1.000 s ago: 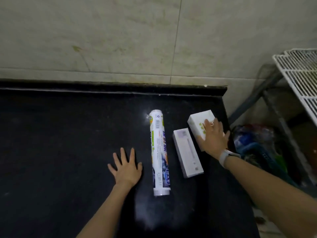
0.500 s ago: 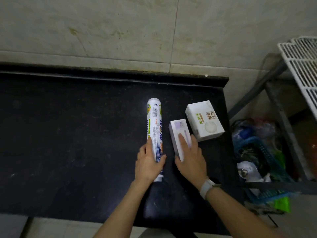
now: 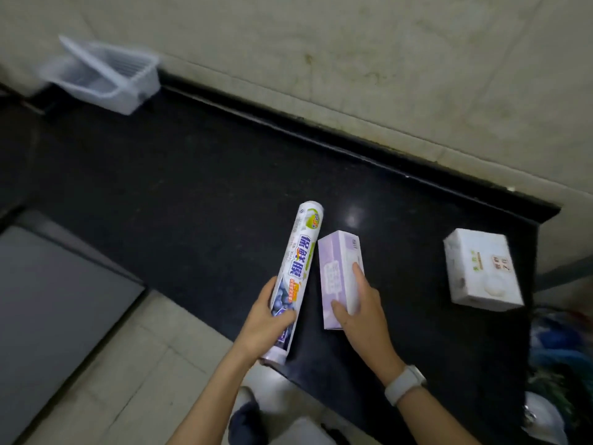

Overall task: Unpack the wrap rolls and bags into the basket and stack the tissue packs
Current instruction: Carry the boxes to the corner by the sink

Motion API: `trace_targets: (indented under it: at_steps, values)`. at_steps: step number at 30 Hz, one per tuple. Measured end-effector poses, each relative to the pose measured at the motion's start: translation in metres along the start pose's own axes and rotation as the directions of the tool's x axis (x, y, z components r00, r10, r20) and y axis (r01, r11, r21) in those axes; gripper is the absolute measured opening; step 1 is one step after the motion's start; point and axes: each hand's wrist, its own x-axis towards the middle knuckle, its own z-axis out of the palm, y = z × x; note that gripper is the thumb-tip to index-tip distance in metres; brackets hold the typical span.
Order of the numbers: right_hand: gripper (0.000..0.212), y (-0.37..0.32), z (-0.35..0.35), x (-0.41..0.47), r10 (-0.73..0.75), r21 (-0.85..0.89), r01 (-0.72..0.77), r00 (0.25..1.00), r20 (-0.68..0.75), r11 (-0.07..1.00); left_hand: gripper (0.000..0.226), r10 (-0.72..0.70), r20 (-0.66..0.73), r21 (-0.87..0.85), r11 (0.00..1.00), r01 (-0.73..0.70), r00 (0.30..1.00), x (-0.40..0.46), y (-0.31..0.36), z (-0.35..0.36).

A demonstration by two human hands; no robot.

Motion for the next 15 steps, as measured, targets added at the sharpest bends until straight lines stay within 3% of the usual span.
trace_targets:
  at_steps: [4,9,15]
  values:
    - [0.070,-0.055,0.086,0.002,-0.107,-0.025,0.112,0.982,0.153,0.993,0.054,0.021,-0.232,-0.044,0.999,-0.032,0.973,-0.035,-0.008,-0.103]
    - [0.069,-0.129,0.218,-0.003,-0.194,0.004,0.203,0.927,0.321,0.979,0.049,-0.054,-0.480,-0.167,0.986,-0.030,0.876,-0.068,-0.038,-0.251]
    - [0.068,-0.214,0.361,-0.011,-0.250,-0.018,0.292,0.846,0.472,0.956,0.046,-0.129,-0.649,-0.190,0.982,0.004,0.750,-0.099,-0.077,-0.409]
